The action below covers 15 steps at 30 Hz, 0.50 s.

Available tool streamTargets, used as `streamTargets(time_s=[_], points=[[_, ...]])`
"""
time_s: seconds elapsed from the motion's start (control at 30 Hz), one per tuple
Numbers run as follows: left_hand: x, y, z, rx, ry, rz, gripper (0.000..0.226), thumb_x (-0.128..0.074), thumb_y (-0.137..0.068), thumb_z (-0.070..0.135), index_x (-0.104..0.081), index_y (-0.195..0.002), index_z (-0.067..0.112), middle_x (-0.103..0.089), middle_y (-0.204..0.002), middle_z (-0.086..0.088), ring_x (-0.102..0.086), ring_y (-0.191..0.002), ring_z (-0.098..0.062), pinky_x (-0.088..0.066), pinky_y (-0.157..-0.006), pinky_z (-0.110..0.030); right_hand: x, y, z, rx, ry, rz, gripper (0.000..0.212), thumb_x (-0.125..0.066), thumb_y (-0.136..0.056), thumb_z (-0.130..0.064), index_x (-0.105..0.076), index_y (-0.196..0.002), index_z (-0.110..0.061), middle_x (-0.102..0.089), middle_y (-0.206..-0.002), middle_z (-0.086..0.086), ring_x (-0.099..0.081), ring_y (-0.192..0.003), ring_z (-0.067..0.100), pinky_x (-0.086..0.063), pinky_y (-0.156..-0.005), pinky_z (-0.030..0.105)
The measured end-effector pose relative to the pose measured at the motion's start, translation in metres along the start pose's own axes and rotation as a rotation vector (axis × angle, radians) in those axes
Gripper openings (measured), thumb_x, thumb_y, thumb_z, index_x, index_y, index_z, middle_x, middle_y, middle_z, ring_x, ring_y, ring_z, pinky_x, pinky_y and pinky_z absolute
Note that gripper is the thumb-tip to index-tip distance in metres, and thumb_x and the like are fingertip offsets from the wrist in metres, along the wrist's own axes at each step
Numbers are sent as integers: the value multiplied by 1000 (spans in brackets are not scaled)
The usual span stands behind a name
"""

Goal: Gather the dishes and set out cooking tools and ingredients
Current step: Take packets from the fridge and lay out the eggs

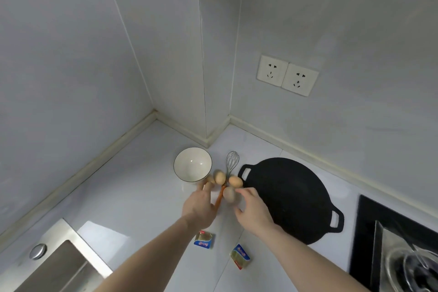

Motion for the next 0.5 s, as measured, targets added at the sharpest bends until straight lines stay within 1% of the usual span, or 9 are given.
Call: streamTargets(time_s=[0.1, 0.2, 0.27, 0.37, 0.43, 0.5], points=[[0, -6, 1, -66, -42, 8, 57, -61, -93, 23, -37, -144, 23, -23, -159, 6, -56, -124, -27, -48, -95, -40, -11, -11, -11, 55, 73, 15, 52, -68, -93, -27, -49, -142, -31, -42, -143, -7, -51, -127, 16, -49, -102, 29], [-4, -15, 0, -132, -74, 17, 59, -65, -89, 22, -39, -142, 25, -27, -155, 7, -56, -122, -26, -50, -95, -39, -22, -19, -12, 72, 98, 24, 51, -68, -94, -30, -48, -140, -32, -39, -145, -9, -51, -127, 14, -51, -100, 29], [-6, -22, -1, -128, -78, 19, 62, -69, -86, 19, -40, -141, 24, -29, -152, 7, -58, -119, -26, -52, -94, -39, -25, -21, -11, 82, 93, 38, 49, -68, -94, -30, -49, -138, -34, -41, -144, -9, -52, -126, 14, -52, -99, 29], [-6, -29, 0, -117, -88, 20, 65, -73, -83, 15, -41, -139, 23, -31, -150, 7, -60, -116, -26, -53, -91, -39, -25, -22, -4, 71, 101, 53, 45, -66, -95, -31, -50, -137, -35, -45, -138, -8, -56, -120, 12, -52, -94, 26], [-7, -28, 6, -121, -68, 42, 54, -66, -86, 14, -44, -135, 22, -36, -145, 4, -61, -113, -28, -52, -87, -40, -26, -22, 2, 51, 103, 51, 45, -66, -95, -31, -50, -136, -35, -47, -134, -8, -57, -117, 12, -52, -93, 26], [-6, -23, 11, -106, -39, 84, 36, -58, -92, 16, -48, -126, 21, -42, -134, 1, -62, -106, -30, -48, -80, -39, -26, -20, 7, 32, 84, 46, 42, -67, -94, -30, -51, -133, -35, -50, -130, -9, -58, -116, 13, -53, -93, 29]])
Point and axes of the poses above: each hand's wrist, its own y-axis away from the middle knuckle, its own x-axis out of the back of the hand, z = x × y, the point moved 3 cm from there along -y, towards the middle knuckle
